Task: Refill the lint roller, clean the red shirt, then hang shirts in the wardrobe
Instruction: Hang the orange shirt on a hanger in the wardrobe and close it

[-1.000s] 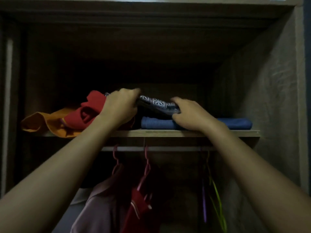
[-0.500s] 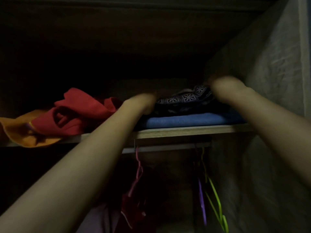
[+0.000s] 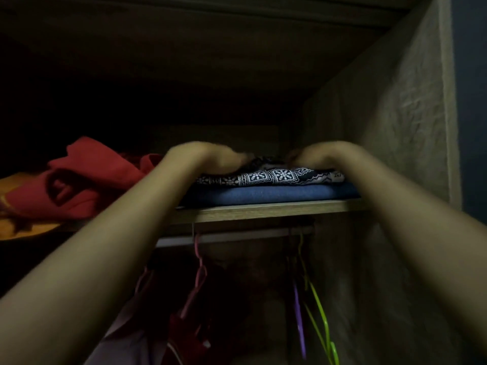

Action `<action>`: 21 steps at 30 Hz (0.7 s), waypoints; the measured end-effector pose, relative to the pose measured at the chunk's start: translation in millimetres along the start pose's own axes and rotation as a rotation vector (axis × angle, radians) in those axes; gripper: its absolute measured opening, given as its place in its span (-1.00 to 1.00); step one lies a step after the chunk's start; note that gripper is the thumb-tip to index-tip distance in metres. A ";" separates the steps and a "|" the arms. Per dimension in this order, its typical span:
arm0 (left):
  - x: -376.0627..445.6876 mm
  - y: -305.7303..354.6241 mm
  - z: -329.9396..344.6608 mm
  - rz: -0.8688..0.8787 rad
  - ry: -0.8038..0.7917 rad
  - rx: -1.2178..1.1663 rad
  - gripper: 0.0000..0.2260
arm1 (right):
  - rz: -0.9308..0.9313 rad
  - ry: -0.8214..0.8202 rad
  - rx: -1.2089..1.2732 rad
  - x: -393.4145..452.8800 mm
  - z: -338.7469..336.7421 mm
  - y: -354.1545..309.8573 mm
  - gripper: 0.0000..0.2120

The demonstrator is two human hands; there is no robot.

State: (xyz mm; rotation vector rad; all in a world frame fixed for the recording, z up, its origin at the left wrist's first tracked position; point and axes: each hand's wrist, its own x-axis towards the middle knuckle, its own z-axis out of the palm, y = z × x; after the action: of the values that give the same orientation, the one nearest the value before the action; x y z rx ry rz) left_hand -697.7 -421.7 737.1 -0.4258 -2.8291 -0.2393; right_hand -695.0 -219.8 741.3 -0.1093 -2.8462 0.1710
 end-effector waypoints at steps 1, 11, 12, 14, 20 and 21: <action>4.4 -2.5 8.8 0.013 -0.048 0.011 -0.37 | 0.008 0.024 -0.014 4.7 4.7 3.3 -0.65; 0.1 -29.5 25.4 0.094 0.047 -0.029 -0.43 | 0.052 0.572 0.082 9.4 16.0 10.6 -0.74; -2.3 -31.1 26.4 0.113 0.060 -0.033 -0.43 | -0.038 0.632 0.132 -0.8 21.0 10.5 -0.71; -4.3 -32.6 27.8 0.143 0.053 -0.052 -0.44 | -0.154 0.557 0.195 -26.2 36.9 6.2 -0.51; -2.2 -32.2 23.3 0.136 -0.027 -0.067 -0.55 | -0.149 0.346 0.060 -37.9 37.1 2.6 -0.43; -3.4 -32.8 22.8 0.118 -0.026 -0.081 -0.57 | -0.144 0.331 0.042 -39.8 33.7 1.9 -0.43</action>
State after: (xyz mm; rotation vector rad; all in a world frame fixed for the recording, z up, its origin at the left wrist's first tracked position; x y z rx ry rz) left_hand -710.2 -448.9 710.5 -0.6154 -2.8142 -0.3272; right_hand -666.5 -225.1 697.8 0.0704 -2.5077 0.1657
